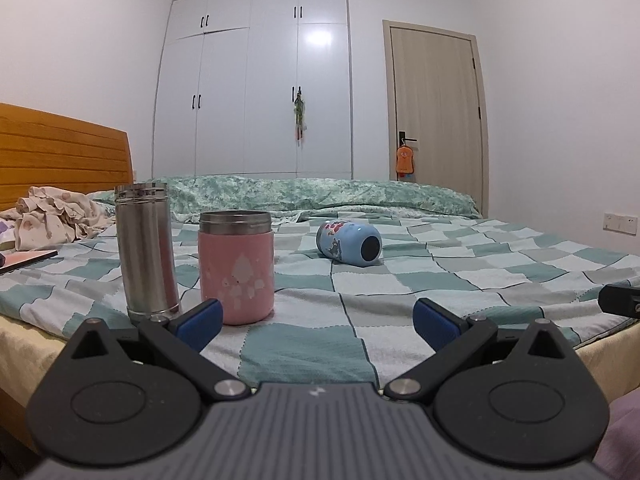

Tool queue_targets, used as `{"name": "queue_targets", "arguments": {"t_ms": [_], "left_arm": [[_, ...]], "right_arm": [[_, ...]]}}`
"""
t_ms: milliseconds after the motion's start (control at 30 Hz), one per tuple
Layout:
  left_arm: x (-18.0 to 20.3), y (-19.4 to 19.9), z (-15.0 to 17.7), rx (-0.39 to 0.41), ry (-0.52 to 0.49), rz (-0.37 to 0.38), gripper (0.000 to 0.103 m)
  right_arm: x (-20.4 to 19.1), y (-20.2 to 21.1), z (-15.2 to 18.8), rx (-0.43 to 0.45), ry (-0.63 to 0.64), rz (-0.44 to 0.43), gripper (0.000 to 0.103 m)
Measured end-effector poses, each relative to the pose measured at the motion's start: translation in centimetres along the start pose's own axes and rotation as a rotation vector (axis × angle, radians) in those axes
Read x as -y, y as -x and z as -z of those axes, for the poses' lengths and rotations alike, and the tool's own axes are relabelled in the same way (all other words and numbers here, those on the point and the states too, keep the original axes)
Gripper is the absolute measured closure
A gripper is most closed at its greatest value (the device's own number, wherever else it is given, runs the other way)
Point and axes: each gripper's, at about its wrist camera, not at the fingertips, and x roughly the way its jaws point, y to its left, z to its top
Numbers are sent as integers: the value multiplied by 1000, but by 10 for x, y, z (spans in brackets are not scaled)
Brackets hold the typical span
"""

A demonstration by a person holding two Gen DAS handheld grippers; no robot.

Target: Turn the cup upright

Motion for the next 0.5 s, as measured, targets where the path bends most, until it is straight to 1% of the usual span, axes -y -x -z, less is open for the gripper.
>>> {"name": "queue_targets", "arguments": {"t_ms": [500], "left_arm": [[1,0,0,-2,4,10,0]], "right_arm": [[-4,0,0,0,20,3,0]]}}
